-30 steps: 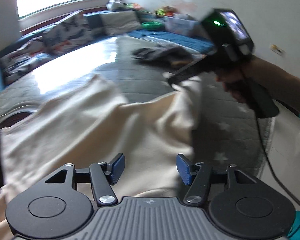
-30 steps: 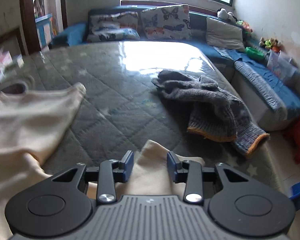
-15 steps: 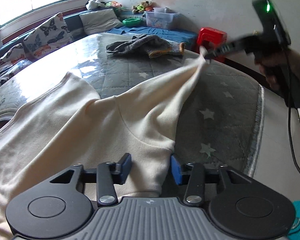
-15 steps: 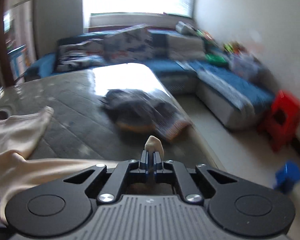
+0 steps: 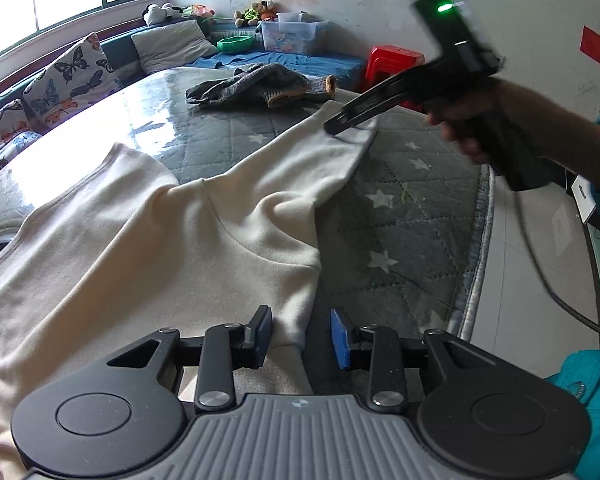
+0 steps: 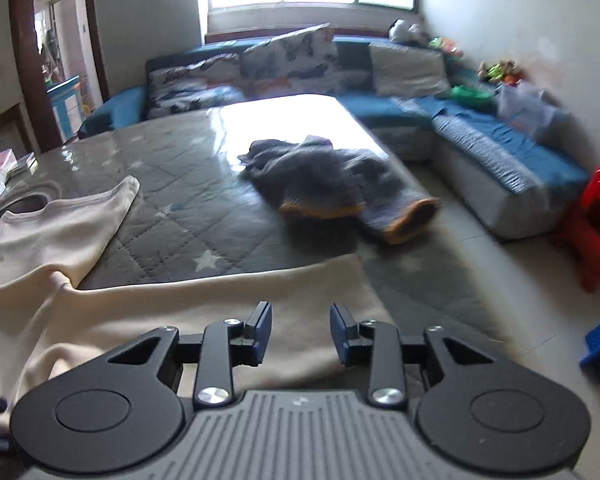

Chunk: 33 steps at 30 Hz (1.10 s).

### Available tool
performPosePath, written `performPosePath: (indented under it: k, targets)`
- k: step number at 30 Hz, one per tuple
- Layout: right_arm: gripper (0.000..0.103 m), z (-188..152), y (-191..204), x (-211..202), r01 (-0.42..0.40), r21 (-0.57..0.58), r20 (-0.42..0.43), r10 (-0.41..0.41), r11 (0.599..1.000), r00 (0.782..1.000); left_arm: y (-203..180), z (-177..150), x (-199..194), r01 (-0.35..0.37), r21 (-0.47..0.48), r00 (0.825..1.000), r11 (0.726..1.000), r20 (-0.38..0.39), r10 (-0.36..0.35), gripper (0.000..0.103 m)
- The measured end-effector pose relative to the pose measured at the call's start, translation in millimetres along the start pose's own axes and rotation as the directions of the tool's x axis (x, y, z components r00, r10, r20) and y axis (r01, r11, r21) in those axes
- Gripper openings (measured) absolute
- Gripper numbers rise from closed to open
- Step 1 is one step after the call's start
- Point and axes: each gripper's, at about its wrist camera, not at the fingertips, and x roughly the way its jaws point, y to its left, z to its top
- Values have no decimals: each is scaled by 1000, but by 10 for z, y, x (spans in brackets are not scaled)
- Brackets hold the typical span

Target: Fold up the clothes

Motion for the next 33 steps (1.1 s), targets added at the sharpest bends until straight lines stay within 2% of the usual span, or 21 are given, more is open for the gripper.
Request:
performPosePath:
  k: [4, 6, 9, 11, 15, 17, 21, 24, 25, 26, 30, 33]
  targets:
    - [33, 173, 145, 93, -61, -22, -11, 61, 998, 998, 64, 17, -77, 39, -37, 999, 999, 13, -39, 35]
    - [34, 259, 217, 140, -91, -32, -17, 91, 995, 996, 126, 95, -123, 44, -61, 998, 997, 47, -41, 36]
    - [34, 388, 326, 210, -137, -48, -26, 136, 989, 990, 258, 276, -93, 9, -111, 996, 994, 93, 1, 36]
    - [33, 493, 409, 268, -176, -59, -32, 174, 983, 984, 356, 371, -4, 10, -153, 995, 988, 103, 6, 36]
    - [30, 850, 724, 576, -322, -61, -68, 318, 945, 946, 433, 390, 201, 38, -192, 997, 981, 71, -25, 33]
    - [28, 946, 883, 784, -356, -66, -98, 349, 932, 932, 412, 344, 248, 72, -195, 997, 978, 55, -63, 34]
    - [25, 1038, 1136, 1165, -399, -84, -160, 383, 913, 910, 361, 270, 212, 87, -173, 995, 981, 63, -77, 35]
    - [14, 1014, 1189, 1431, -409, -83, -195, 388, 909, 901, 387, 230, 179, 120, -186, 992, 975, 65, -109, 35]
    - [5, 1010, 1198, 1503, -413, -77, -203, 391, 907, 898, 384, 219, 168, 131, -182, 990, 974, 65, -121, 35]
    - [4, 1011, 1206, 1563, -414, -74, -205, 392, 907, 897, 375, 216, 153, 135, -173, 990, 976, 66, -125, 35]
    - [3, 1078, 1315, 1681, -360, -130, -166, 337, 924, 927, 338, 200, 127, 155, -148, 987, 977, 68, -146, 37]
    - [3, 1131, 1426, 1743, -329, -177, -155, 304, 928, 940, 340, 176, 123, 160, -138, 986, 977, 74, -150, 38]
